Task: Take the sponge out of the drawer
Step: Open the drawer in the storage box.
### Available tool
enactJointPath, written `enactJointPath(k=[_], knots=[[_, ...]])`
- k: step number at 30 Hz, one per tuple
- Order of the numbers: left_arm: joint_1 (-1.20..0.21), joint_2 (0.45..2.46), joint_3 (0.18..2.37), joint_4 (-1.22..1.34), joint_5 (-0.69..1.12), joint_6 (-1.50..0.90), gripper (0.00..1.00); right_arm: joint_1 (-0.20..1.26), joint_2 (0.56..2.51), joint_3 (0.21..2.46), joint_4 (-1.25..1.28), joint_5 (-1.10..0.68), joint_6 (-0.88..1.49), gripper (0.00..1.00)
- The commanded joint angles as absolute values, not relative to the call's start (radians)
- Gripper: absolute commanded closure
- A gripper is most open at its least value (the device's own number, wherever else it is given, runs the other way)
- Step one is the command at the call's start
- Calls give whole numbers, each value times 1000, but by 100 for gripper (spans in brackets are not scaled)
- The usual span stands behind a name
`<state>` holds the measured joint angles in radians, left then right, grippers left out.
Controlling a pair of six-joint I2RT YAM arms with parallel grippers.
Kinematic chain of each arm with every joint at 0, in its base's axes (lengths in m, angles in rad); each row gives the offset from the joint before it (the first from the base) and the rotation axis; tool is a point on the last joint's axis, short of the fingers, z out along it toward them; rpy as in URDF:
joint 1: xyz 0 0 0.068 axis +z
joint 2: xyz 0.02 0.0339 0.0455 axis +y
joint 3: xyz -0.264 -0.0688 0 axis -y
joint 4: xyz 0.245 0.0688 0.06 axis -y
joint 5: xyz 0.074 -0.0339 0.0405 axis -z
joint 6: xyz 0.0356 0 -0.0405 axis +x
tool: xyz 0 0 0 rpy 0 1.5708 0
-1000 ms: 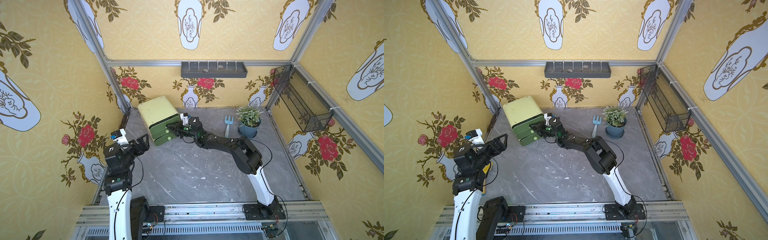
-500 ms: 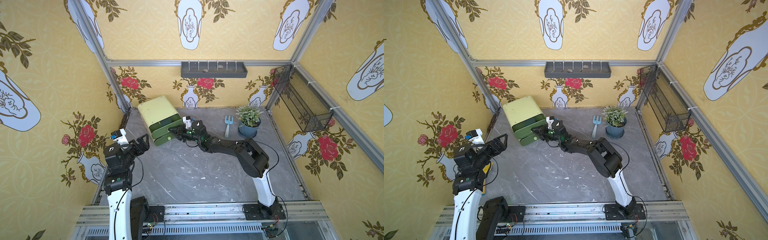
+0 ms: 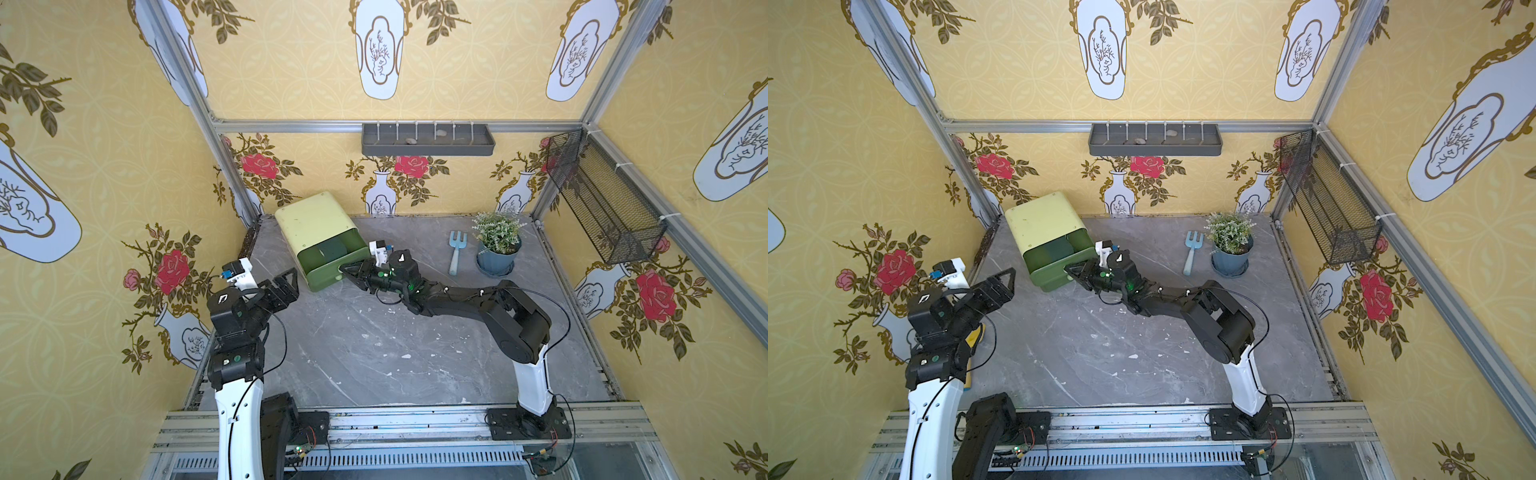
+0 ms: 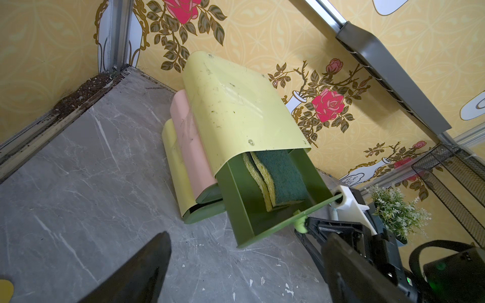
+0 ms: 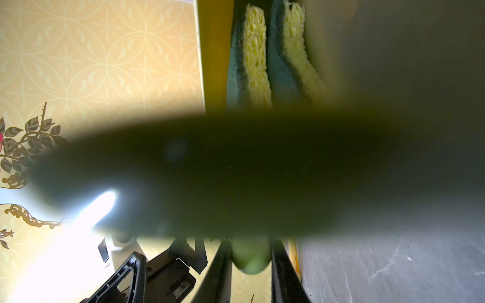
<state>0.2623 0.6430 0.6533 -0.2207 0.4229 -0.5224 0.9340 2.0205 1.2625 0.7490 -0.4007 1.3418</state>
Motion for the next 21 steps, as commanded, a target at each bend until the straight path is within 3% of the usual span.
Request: enactJointPath(k=[1, 12, 21], knots=[[263, 646, 646, -190, 428, -511, 5, 945, 1995, 1240, 852, -416, 1341, 88], [263, 644, 646, -190, 427, -509, 5, 955, 1960, 1173, 868, -399, 1339, 87], [264, 646, 644, -190, 429, -509, 5, 962, 1960, 1171, 865, -397, 1341, 79]])
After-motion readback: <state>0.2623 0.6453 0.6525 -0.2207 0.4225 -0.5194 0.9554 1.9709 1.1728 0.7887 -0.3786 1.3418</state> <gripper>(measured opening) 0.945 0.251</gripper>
